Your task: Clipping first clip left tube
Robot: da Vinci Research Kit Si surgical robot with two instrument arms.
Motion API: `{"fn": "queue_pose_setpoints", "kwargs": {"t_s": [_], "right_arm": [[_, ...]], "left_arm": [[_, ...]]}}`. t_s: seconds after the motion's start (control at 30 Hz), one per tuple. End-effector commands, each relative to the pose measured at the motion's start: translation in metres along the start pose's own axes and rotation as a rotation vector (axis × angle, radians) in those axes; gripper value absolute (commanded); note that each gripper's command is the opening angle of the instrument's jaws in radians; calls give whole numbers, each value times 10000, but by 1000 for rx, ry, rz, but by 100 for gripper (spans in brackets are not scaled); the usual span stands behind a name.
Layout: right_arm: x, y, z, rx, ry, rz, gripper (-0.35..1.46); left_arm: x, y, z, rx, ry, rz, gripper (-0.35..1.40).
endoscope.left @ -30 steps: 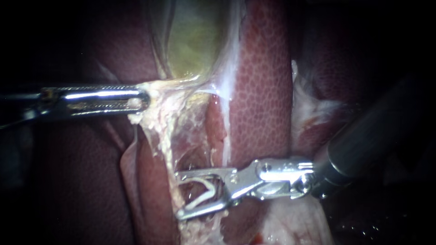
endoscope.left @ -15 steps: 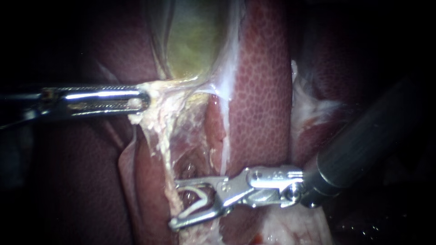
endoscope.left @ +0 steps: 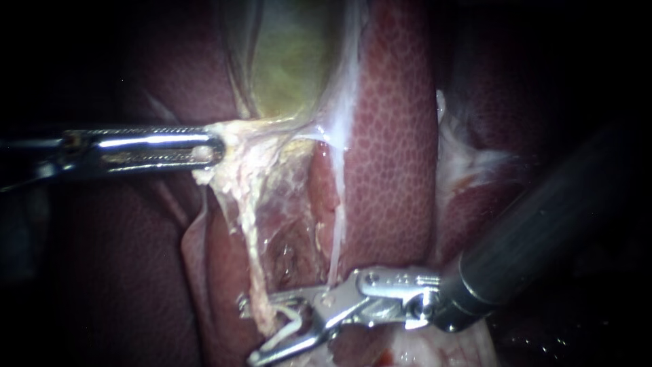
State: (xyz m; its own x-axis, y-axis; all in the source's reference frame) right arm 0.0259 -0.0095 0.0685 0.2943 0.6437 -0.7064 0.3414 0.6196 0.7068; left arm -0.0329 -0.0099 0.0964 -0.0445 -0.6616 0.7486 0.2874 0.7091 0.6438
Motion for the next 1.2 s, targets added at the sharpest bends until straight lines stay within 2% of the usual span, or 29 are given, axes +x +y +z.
{"fn": "queue_pose_setpoints", "kwargs": {"t_s": [0.03,0.3,0.53,0.93,1.2], "right_arm": [[-2,2,2,-3,-1,5,57],[-10,15,14,-2,-5,4,55],[-8,25,11,6,23,9,53],[20,30,-1,-2,73,27,53],[30,31,-5,-8,88,32,53]], "left_arm": [[0,0,0,0,0,0,-35],[0,0,0,0,0,0,-35],[0,-2,1,-1,0,0,-35],[1,-2,1,-2,0,1,-35],[2,-2,2,-3,3,2,-35]]}}
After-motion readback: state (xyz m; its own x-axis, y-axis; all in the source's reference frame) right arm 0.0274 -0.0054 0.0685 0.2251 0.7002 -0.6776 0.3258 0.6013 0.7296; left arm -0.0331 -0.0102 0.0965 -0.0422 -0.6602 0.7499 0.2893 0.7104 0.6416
